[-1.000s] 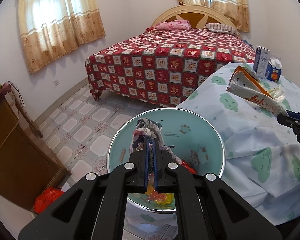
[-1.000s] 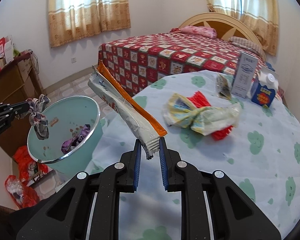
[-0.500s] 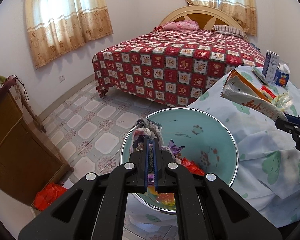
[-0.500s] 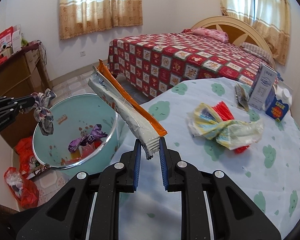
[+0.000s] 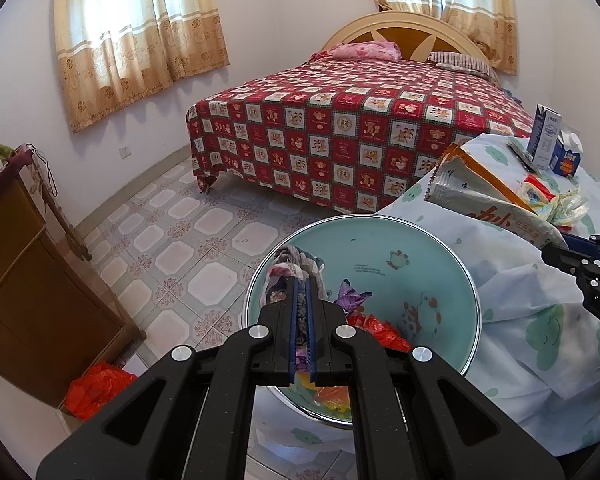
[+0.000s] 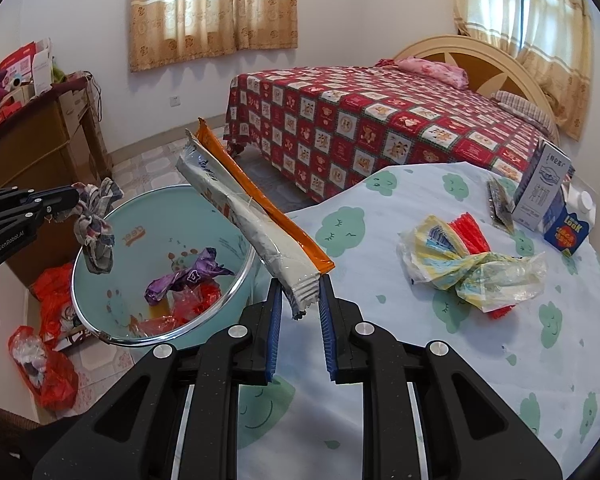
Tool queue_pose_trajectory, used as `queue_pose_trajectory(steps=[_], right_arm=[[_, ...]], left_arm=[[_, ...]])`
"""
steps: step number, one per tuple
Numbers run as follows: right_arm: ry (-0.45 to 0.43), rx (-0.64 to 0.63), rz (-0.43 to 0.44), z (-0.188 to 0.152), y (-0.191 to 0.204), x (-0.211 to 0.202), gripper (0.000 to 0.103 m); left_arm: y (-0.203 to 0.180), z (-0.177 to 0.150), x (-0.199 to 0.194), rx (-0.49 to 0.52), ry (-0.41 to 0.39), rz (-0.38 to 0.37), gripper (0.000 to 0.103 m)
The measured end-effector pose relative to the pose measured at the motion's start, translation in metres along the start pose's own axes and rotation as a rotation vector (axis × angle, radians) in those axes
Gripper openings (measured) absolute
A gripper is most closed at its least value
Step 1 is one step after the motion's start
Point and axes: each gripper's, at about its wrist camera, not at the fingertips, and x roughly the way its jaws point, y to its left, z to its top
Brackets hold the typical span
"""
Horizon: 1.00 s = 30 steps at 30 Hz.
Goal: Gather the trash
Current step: 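Lower the grey rag into the teal bucket and open the left tool, then move the snack wrapper over the bucket and open the right tool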
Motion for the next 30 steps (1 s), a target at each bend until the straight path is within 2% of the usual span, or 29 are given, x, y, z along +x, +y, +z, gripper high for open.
queue_pose_trajectory(steps=[24, 28, 30], right_arm=[[-0.007, -0.036, 0.023, 0.008, 0.014, 0.002, 0.019], [-0.013, -0.043, 0.039, 0.01, 0.018, 0.001, 0.021], [-0.015, -0.049, 0.066, 0.011, 0.021, 0.001, 0.024]], left_arm=[[-0.004, 0.001, 0.001, -0.005, 0.004, -0.002, 0.004], [-0.005, 0.002, 0.0, -0.008, 0.001, -0.004, 0.005], [-0.007, 0.003, 0.001, -0.013, 0.0, -0.004, 0.01]])
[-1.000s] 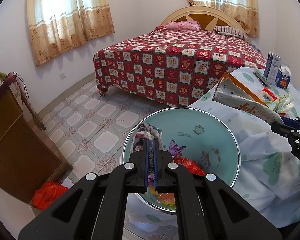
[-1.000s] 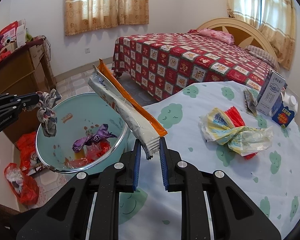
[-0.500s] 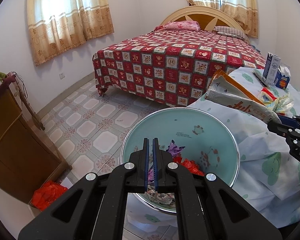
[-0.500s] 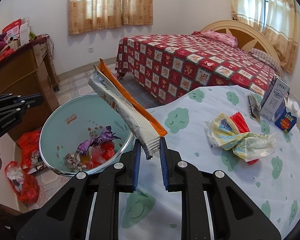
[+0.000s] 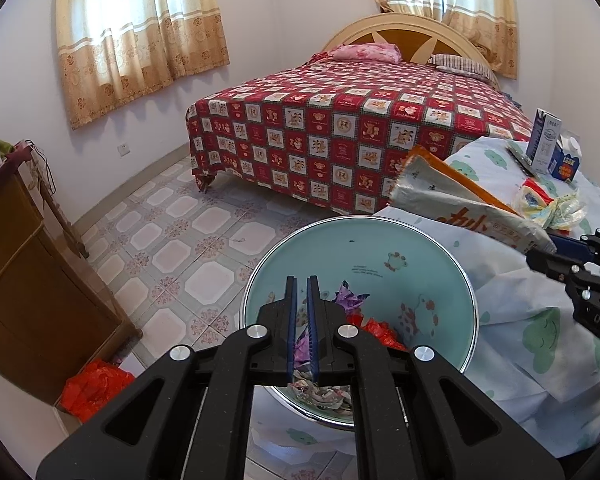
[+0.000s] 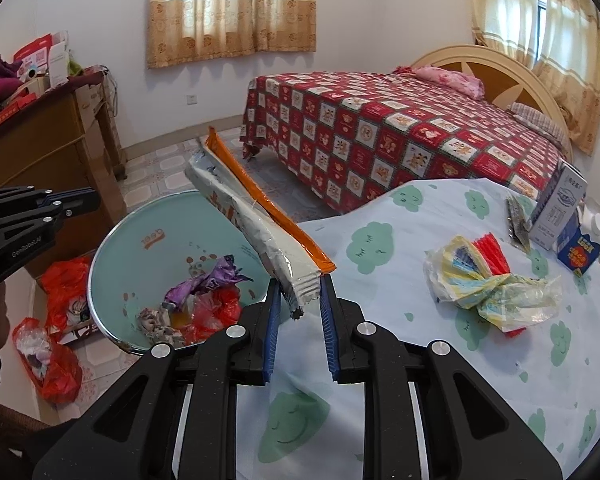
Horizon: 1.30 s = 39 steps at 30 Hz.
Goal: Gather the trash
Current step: 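Move the snack wrapper over the bucket and open the right tool, then grasp the yellow-white plastic bag on the table with the right tool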
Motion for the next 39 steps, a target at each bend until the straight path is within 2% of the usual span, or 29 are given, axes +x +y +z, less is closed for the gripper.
queue_pose_trajectory(steps=[3, 5, 8, 11, 28, 32, 37, 39], right_arm=[[-0.007, 0.001, 0.006, 0.0, 0.001, 0.001, 0.035], [-0.008, 0.006, 0.003, -0.001, 0.001, 0.001, 0.04], [-0.007, 0.014, 0.004, -0.002, 0.0, 0.001, 0.043], [-0.01, 0.018, 0.0, -0.002, -0.002, 0.0, 0.05], [-0.012, 0.031, -0.018, -0.009, -0.008, -0.004, 0.058], [-0.003, 0.043, -0.034, -0.014, -0.015, -0.002, 0.058], [-0.011, 0.073, -0.093, -0.024, -0.038, -0.012, 0.058], [-0.021, 0.122, -0.139, -0.028, -0.063, -0.022, 0.058]], left_arm=[[-0.001, 0.0, 0.0, -0.003, -0.002, 0.003, 0.024], [-0.001, 0.001, 0.0, -0.012, -0.007, 0.007, 0.04], [0.001, 0.001, -0.001, -0.021, -0.012, 0.016, 0.053], [0.0, -0.001, 0.0, -0.024, -0.009, 0.021, 0.061], [0.005, -0.006, 0.003, -0.024, -0.004, 0.035, 0.075], [0.003, -0.011, 0.007, -0.018, 0.006, 0.041, 0.084], [-0.009, -0.019, 0.012, 0.011, 0.03, 0.028, 0.084], [-0.014, -0.022, 0.013, 0.028, 0.032, 0.025, 0.084]])
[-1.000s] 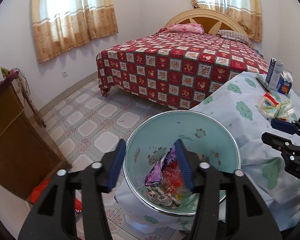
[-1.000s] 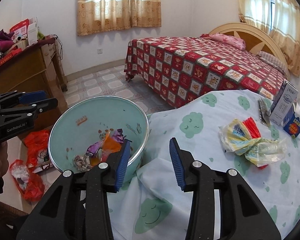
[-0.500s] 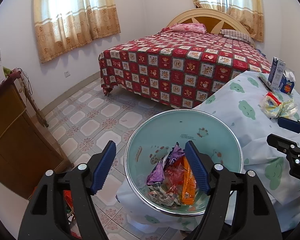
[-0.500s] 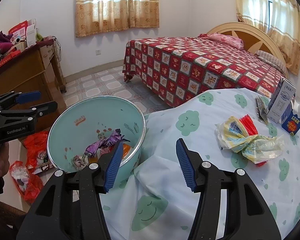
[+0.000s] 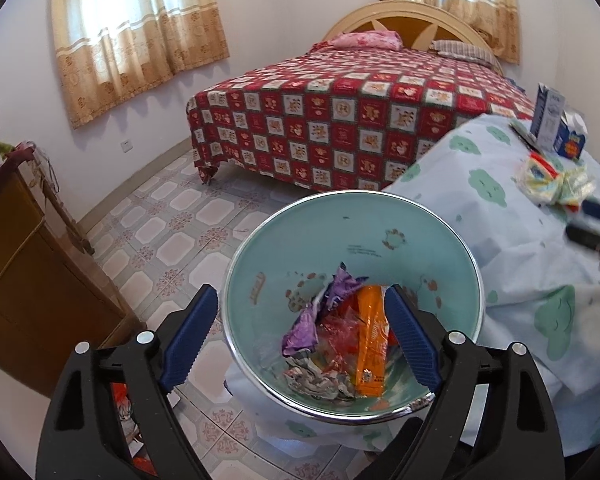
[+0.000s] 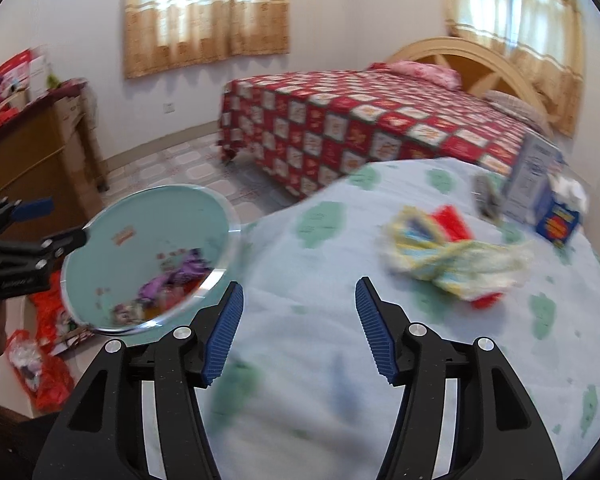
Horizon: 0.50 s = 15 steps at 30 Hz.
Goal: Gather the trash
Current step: 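Grasp the yellow-white plastic bag on the table with the right tool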
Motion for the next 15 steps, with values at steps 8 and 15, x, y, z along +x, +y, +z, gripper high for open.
queue_pose_trajectory(steps=[8, 15], right_arm=[[-0.011, 0.183, -0.174, 0.012, -0.093, -0.006, 0.061], [0.09, 0.218, -0.155, 0.015, -0.123, 0.034, 0.067]], left_arm=[[-0.015, -0.002, 0.008, 0.016, 0.03, -0.041, 0.084], [-0.012, -0.004, 0.011, 0.005, 0.043, -0.047, 0.086]])
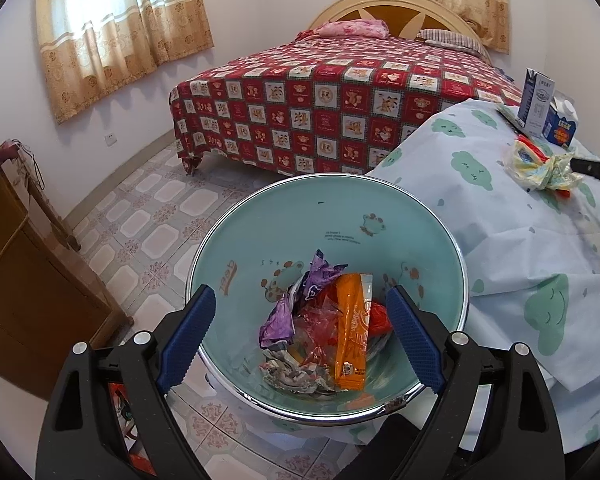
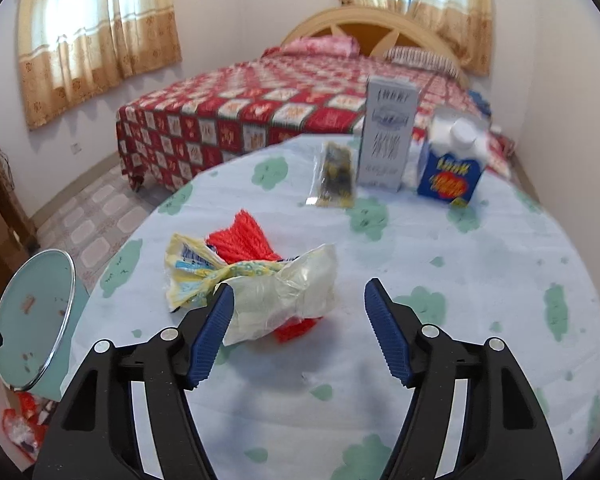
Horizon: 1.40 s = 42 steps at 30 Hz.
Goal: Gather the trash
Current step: 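Grasp the yellow-white plastic bag on the table with the right tool, then reach the left tool to the red foam net and grasp it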
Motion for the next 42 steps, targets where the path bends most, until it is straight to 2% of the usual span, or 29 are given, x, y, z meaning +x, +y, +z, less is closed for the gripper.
queue_pose_trajectory(steps=[2, 3, 4, 5, 11, 17, 23, 28, 31, 36, 40, 42], right_arm=[[0.019, 0.003, 0.036, -0.001, -0.002, 0.005, 0.063], [0.039, -0.003, 0.053, -0.003, -0.001, 0.007, 0.052], [0.048, -0.011, 0.07, -0.004, 0.0, 0.007, 0.047], [0.051, -0.017, 0.076, -0.004, 0.001, 0.007, 0.031], [0.008, -0.014, 0.119, -0.01, 0.005, -0.01, 0.018], [-0.083, 0.043, 0.114, -0.011, -0.019, -0.043, 0.017], [-0.108, 0.15, -0.033, -0.023, -0.088, -0.064, 0.017], [-0.093, 0.226, -0.095, -0.034, -0.131, -0.065, 0.017], [-0.089, 0.261, -0.111, -0.041, -0.15, -0.067, 0.017], [-0.085, 0.294, -0.103, -0.047, -0.167, -0.065, 0.018], [-0.083, 0.301, -0.08, -0.047, -0.172, -0.062, 0.018], [-0.083, 0.294, -0.069, -0.046, -0.171, -0.061, 0.018]], left_arm=[[0.002, 0.001, -0.001, -0.006, -0.002, -0.003, 0.086], [0.002, 0.001, -0.001, -0.006, -0.003, -0.005, 0.086], [0.002, 0.001, -0.001, -0.004, -0.007, -0.001, 0.086], [0.001, 0.001, -0.001, -0.002, -0.008, -0.001, 0.086], [-0.009, 0.004, -0.005, 0.03, -0.023, 0.003, 0.086], [-0.031, 0.024, -0.01, 0.051, -0.055, -0.002, 0.086], [-0.089, 0.058, -0.006, 0.104, -0.087, -0.072, 0.086], [-0.151, 0.091, 0.012, 0.163, -0.105, -0.117, 0.086], [-0.184, 0.105, 0.026, 0.183, -0.083, -0.143, 0.086], [-0.244, 0.111, 0.038, 0.229, -0.044, -0.204, 0.086], [-0.272, 0.124, 0.05, 0.227, -0.042, -0.196, 0.087], [-0.273, 0.135, 0.058, 0.213, -0.043, -0.182, 0.087]])
